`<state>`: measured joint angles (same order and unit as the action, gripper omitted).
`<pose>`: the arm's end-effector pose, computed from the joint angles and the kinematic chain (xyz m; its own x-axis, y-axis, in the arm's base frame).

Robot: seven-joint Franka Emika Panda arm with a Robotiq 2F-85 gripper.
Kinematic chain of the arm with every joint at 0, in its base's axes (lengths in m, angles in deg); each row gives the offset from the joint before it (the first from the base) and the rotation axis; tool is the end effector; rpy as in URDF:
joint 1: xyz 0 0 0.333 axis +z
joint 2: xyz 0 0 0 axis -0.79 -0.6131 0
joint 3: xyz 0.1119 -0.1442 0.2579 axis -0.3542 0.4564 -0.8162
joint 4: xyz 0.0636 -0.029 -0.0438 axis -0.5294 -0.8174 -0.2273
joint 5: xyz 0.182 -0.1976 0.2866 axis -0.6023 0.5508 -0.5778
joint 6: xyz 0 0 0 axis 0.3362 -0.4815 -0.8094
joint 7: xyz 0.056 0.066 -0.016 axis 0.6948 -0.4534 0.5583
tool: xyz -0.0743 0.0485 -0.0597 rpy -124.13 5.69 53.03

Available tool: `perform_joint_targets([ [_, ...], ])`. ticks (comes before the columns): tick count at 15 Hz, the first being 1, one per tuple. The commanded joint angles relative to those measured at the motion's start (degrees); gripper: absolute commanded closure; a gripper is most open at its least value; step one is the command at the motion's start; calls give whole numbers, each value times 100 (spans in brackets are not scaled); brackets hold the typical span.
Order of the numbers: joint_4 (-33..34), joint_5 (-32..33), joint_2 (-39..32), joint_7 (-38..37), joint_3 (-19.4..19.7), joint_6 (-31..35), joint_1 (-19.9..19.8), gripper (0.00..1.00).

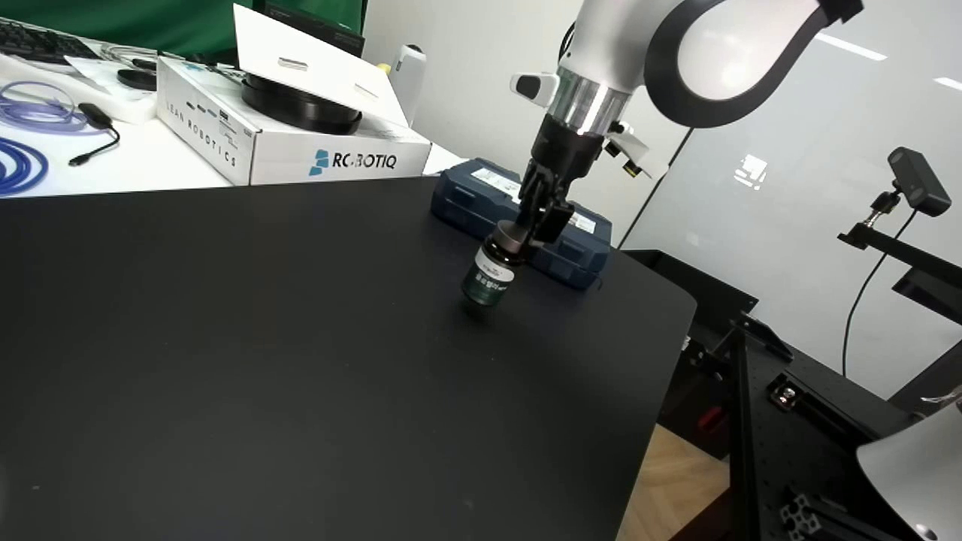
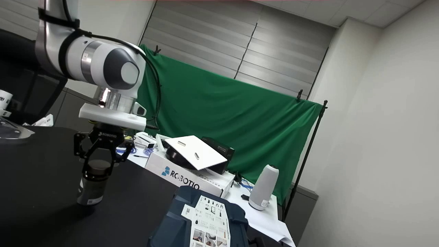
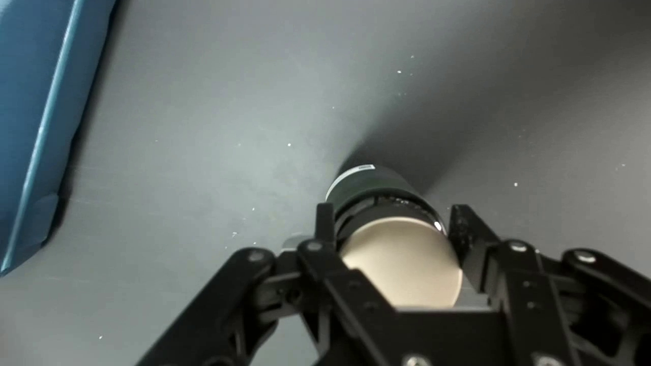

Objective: Move the bottle to the right side of the table

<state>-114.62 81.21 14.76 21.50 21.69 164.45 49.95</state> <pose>0.5101 0.0036 0.1781 0.7668 0.6407 -0.0383 0.6413 -0.7622 0.0884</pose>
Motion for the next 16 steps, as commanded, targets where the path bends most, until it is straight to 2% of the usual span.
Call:
perform_joint_targets([
  [1, -395, 89, 790, -102, 71, -120, -71, 66],
  [8, -845, 102, 1955, 96, 501, -779, -369, 66],
  [16, -922, 726, 2394, 118, 1334, -1317, -1014, 66],
])
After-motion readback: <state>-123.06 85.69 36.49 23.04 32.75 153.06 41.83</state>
